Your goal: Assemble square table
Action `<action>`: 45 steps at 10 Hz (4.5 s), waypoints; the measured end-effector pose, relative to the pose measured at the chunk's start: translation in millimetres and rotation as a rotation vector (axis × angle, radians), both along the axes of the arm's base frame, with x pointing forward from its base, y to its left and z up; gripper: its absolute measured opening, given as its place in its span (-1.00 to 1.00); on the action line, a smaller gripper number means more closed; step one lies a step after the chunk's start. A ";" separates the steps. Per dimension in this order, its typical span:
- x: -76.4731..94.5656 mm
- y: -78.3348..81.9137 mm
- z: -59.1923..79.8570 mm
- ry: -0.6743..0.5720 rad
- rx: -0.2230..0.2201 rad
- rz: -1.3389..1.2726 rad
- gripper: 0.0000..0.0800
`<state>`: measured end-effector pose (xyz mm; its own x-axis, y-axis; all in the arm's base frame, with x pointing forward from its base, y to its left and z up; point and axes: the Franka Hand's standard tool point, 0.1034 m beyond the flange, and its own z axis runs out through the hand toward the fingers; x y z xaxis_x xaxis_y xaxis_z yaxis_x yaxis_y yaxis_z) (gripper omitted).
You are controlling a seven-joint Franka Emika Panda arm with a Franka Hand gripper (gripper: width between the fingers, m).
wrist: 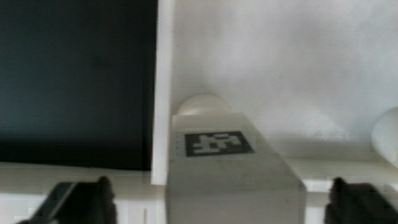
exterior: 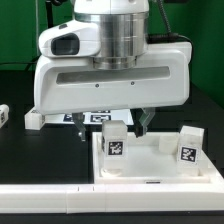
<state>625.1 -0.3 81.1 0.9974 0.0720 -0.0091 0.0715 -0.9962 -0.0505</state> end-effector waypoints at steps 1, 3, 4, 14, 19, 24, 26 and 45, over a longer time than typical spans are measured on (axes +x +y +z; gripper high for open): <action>-0.1 -0.1 -0.2 0.000 0.000 0.000 0.06; -0.1 -0.5 -0.4 0.001 -0.001 -0.020 -0.29; -0.1 -0.5 -0.4 0.001 -0.001 -0.021 -0.29; 5.0 -2.4 -1.4 0.050 0.082 -1.206 -0.28; 4.5 1.9 -2.7 0.042 0.081 -1.092 0.52; 4.0 0.3 -2.6 -0.001 0.043 -0.642 0.62; 4.5 -1.3 -2.1 -0.022 0.011 -0.377 0.62; 5.6 -3.9 -4.0 0.020 0.051 -1.068 -0.29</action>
Offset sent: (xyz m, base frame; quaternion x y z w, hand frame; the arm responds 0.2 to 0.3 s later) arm 0.0000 0.0000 0.0000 0.0000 0.0000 0.0000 1.0000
